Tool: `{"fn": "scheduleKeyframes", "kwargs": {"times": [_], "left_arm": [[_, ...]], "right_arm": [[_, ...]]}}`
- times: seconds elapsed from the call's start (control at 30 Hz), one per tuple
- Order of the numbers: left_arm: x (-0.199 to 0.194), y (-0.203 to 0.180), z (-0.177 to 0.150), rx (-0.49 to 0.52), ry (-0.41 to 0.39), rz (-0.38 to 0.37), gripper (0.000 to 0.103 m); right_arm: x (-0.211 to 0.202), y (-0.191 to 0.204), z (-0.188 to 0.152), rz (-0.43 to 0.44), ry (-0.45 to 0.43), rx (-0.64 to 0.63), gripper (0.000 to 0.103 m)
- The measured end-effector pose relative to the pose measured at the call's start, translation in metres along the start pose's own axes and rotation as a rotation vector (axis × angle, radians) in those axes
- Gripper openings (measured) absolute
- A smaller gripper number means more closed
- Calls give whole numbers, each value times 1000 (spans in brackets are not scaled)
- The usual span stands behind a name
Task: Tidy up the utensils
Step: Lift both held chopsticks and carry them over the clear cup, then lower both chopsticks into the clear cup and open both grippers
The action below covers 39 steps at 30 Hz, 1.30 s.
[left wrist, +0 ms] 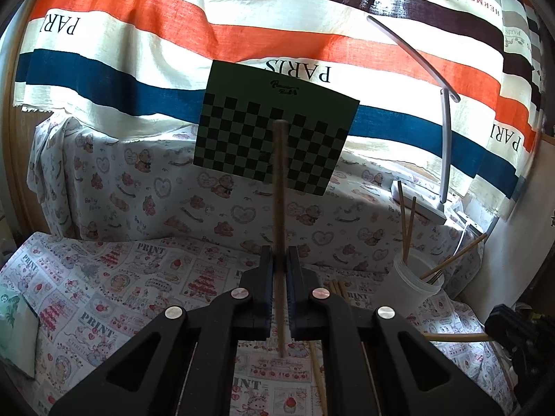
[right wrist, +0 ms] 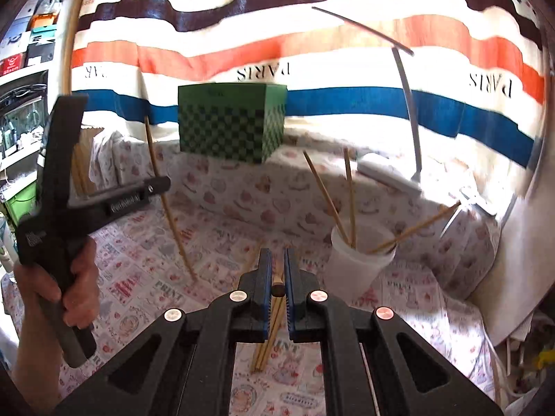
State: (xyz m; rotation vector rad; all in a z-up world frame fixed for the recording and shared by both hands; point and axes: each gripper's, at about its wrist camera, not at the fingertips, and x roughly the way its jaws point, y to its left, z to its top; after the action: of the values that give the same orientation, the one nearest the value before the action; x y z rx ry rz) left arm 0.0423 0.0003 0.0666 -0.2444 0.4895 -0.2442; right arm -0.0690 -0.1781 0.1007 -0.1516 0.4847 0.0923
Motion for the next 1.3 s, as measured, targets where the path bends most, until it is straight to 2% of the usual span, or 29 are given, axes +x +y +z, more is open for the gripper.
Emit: {"fn": "scheduleKeyframes", "kwargs": {"times": [0.23,0.37,0.53,0.83,0.93,1.0,1.1,1.2,1.3], "left_arm": [[-9,-6,0,27,-43,-11,6],[-19,-5,1,14,-96,-41,6],[-26,-4,1,-8,-143,-53,6],[-17,-12,-4,24,-126,-53,6],[-16,-18,-7,21,-134,-97,6],[-12,-30,-6,41,-129,-119,6],[-11,-57,1,105,-146,-101,6],[-13,-81,13,131,-172,-182,6],[-11,-107,27,143,-179,-215,6]], "right_arm": [[1,-7,20,-15,-49,30,8],[-9,-14,31,-30,-119,70,8],[-22,-23,39,15,-203,123,8],[-31,-42,45,30,-298,198,8],[-38,-51,42,32,-380,212,8],[-47,-52,41,10,-442,189,8],[-60,-52,43,-19,-521,142,8],[-65,-61,47,-51,-555,145,8],[-61,-73,56,-84,-560,149,8]]}}
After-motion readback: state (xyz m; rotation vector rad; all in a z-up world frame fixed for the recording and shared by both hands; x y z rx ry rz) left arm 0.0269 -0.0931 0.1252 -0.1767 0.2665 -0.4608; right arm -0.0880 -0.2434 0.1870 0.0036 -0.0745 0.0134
